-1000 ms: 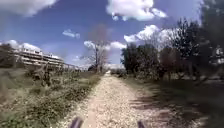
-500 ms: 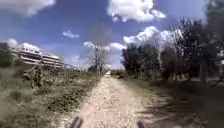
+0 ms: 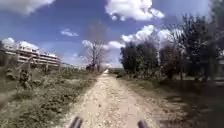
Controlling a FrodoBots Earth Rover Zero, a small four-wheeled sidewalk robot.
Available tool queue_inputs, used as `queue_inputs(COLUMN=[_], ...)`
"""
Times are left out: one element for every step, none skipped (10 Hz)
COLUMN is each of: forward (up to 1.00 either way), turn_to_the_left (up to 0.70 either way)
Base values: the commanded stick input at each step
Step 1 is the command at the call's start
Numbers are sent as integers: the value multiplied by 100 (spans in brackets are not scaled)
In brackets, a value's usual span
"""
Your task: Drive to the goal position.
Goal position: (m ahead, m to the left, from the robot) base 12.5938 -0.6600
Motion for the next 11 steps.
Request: queue_inputs(forward=[100, 100, 100, 100, 100, 100, 100, 100, 100, 100, 100], turn_to_the_left=[0, 0, 0, 0, 0, 0, 0, 0, 0, 8, 23])
